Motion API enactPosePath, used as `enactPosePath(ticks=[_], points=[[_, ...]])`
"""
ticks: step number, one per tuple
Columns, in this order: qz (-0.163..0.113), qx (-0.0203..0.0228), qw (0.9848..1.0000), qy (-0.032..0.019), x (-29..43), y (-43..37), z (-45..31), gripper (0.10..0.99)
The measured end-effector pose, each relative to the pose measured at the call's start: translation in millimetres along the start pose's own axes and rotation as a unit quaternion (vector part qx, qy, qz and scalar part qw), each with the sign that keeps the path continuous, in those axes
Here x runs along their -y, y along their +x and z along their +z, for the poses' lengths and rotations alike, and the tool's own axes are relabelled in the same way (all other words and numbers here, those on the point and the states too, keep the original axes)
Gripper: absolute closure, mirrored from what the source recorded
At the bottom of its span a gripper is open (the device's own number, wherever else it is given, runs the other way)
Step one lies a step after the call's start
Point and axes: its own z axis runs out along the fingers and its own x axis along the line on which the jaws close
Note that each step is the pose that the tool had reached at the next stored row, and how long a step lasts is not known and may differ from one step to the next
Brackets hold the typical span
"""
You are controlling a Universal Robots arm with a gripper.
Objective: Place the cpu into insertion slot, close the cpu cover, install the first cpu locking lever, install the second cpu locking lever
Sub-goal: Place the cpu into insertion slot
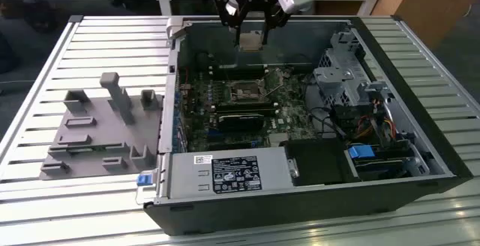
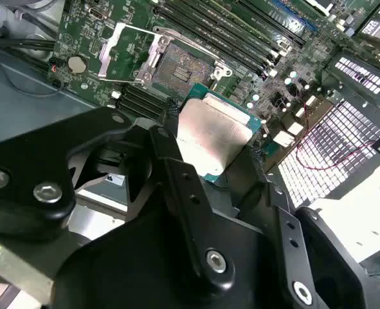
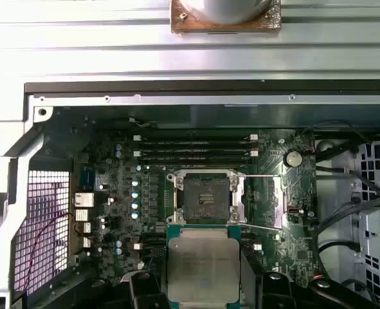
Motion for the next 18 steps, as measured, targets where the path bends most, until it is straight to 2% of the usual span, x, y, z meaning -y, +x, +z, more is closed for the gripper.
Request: enactPosePath(ticks=[11,18], points=[[0.003,0.0003,1.0000,-0.0001,0.0,0.0,0.0,0.545],[0.019,0.0017,0.9998,-0.0003,0.0,0.0,0.1,0.545]])
